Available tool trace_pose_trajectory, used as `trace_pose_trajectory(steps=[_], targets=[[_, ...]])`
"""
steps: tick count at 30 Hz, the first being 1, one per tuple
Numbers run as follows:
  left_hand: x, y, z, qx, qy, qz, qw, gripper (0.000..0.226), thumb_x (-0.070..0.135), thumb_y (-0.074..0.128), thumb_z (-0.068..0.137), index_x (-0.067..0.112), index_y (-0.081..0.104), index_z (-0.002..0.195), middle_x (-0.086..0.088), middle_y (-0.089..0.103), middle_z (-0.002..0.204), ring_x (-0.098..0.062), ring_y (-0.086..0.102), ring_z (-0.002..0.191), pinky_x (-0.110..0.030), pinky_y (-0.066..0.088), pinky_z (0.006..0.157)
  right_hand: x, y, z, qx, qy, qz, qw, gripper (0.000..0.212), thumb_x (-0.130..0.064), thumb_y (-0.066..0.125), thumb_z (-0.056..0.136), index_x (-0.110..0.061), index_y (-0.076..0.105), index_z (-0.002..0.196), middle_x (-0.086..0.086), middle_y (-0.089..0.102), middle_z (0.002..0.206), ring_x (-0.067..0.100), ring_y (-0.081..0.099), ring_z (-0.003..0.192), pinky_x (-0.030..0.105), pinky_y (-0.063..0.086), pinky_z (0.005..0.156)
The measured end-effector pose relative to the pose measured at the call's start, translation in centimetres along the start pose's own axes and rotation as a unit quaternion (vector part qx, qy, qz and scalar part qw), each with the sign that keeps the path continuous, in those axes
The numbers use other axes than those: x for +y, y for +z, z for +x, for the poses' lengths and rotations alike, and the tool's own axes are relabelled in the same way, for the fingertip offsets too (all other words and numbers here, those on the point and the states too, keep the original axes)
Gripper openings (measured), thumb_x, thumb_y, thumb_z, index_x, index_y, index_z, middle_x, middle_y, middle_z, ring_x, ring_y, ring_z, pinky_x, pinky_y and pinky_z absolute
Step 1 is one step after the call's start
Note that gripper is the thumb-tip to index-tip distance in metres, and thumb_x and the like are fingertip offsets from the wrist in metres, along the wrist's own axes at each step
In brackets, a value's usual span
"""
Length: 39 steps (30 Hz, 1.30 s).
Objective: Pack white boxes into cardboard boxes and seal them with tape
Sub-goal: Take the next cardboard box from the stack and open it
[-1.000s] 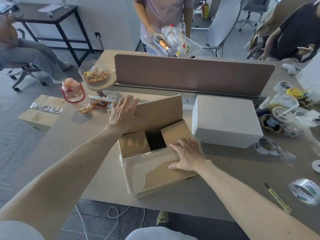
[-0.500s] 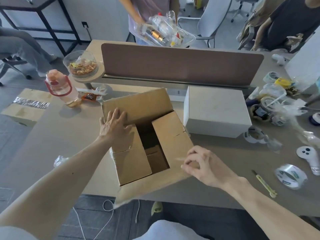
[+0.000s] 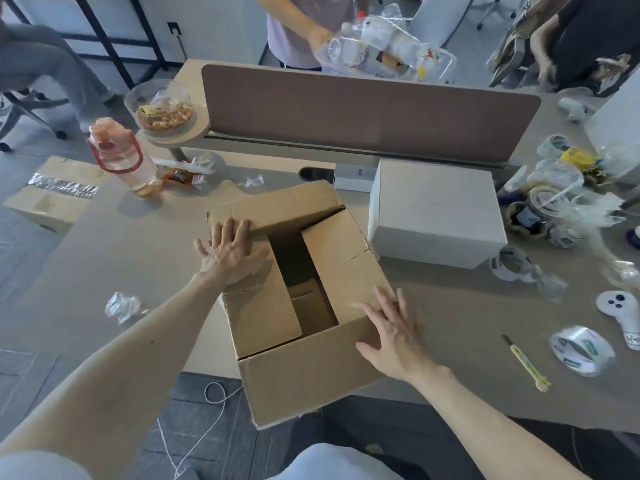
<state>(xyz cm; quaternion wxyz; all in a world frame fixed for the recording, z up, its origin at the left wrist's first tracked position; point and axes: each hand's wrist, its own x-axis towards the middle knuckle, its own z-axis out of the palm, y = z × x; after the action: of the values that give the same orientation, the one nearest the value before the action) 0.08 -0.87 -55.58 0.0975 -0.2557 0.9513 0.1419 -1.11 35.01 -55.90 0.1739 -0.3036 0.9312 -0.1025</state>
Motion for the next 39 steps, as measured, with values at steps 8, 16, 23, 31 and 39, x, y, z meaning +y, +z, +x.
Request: trace_pose_trajectory(steps=[8,16,23,31,39], targets=[[4.3,1.0,-5.0,-0.036,0.210,0.053,0.976,0.035,0.043,0.036,0.102,0.034,0.067,0.116,0.004,0.014,0.165,-0.020,-0.015,0.152,-0.064,-0.011,0.115,-5.3,-2.9,5.6,-0.049,-0.098,-0.092,0.990,0.047,-0.058,0.043,0.091,-0.039,0.057,0.131,0.004,-0.010,0.164,0.033,-0.018,0.148,0.064,-0.013,0.111],[5.5,0.3,-6.8,-0.089,0.159,0.090,0.979,0.040,0.053,0.036,0.101,0.030,0.068,0.107,0.006,0.016,0.165,-0.018,-0.012,0.153,-0.062,-0.017,0.112,-6.4,-2.9,6.9,-0.088,-0.105,-0.179,0.974,0.042,-0.044,0.045,0.092,-0.037,0.059,0.130,0.006,-0.020,0.162,0.036,-0.029,0.143,0.066,-0.022,0.105],[6.0,-4.2,-7.5,-0.003,0.117,0.059,0.991,0.014,0.044,0.060,0.087,0.032,0.064,0.079,0.008,0.038,0.154,-0.015,0.008,0.152,-0.063,-0.004,0.116,-6.0,-7.9,5.6,0.034,-0.135,-0.147,0.979,0.039,-0.021,0.058,0.086,-0.036,0.064,0.121,0.000,-0.002,0.165,0.030,-0.010,0.150,0.061,-0.016,0.110],[5.7,-9.5,-8.9,-0.052,0.032,0.207,0.976,0.036,0.018,0.063,0.081,0.031,0.058,0.114,-0.002,0.045,0.131,-0.029,0.021,0.141,-0.067,0.004,0.113,-1.7,-13.9,5.3,0.101,-0.043,-0.221,0.969,0.037,-0.004,0.046,0.088,-0.019,0.061,0.119,0.004,0.008,0.164,0.031,-0.004,0.151,0.061,-0.011,0.114],[0.4,-6.9,-10.5,-0.117,-0.134,0.156,0.972,0.083,0.061,0.063,0.077,0.033,0.030,0.148,-0.015,0.036,0.152,-0.049,0.027,0.141,-0.066,0.016,0.112,4.1,-11.5,7.1,-0.017,0.040,-0.122,0.992,0.074,-0.051,0.056,0.088,-0.023,0.025,0.149,0.005,0.002,0.160,0.037,0.009,0.142,0.052,0.033,0.108]])
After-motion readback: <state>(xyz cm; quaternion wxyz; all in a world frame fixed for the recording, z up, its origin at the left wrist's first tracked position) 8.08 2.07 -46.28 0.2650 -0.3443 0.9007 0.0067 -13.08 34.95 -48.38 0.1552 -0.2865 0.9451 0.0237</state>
